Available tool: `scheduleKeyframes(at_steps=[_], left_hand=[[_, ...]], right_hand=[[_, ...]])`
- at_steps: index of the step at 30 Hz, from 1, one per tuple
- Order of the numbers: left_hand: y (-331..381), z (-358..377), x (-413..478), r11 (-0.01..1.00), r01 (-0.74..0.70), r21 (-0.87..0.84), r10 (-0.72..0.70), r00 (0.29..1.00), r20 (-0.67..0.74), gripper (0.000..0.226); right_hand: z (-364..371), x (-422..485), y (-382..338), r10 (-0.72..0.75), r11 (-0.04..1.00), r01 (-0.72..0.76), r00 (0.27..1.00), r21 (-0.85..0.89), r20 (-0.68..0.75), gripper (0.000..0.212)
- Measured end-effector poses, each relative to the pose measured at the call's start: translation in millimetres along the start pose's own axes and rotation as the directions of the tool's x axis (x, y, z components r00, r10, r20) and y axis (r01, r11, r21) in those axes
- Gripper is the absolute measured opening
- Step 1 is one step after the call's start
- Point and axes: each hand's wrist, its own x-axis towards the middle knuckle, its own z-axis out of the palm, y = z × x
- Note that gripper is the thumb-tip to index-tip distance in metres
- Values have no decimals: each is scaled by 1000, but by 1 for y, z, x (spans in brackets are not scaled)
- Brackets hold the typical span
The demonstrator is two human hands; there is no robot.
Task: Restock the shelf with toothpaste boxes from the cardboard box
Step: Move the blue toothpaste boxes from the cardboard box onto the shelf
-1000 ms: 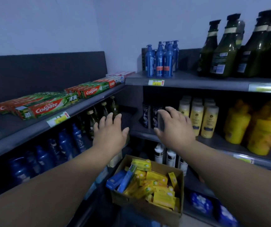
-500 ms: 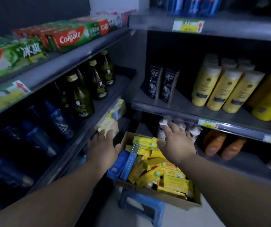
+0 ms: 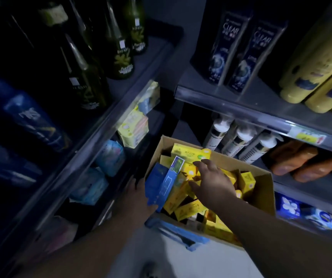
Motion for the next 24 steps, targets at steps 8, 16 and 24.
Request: scheduleKeyframes(at_steps=[8, 16, 24], left_hand=[[-10, 13, 1, 942, 31, -336, -69, 992, -101, 49], [-4, -24, 0, 799, -51, -600, -140, 953, -268, 40], [-15, -15, 21, 600, -107, -793, -180, 947, -265, 30]], right_hand=[[43, 32, 8, -96, 995, 94, 992, 34, 77, 59], [38, 75, 7, -153, 988, 153, 986, 10, 66, 68], [60, 106, 2, -179, 979, 187, 978, -74, 111, 60]])
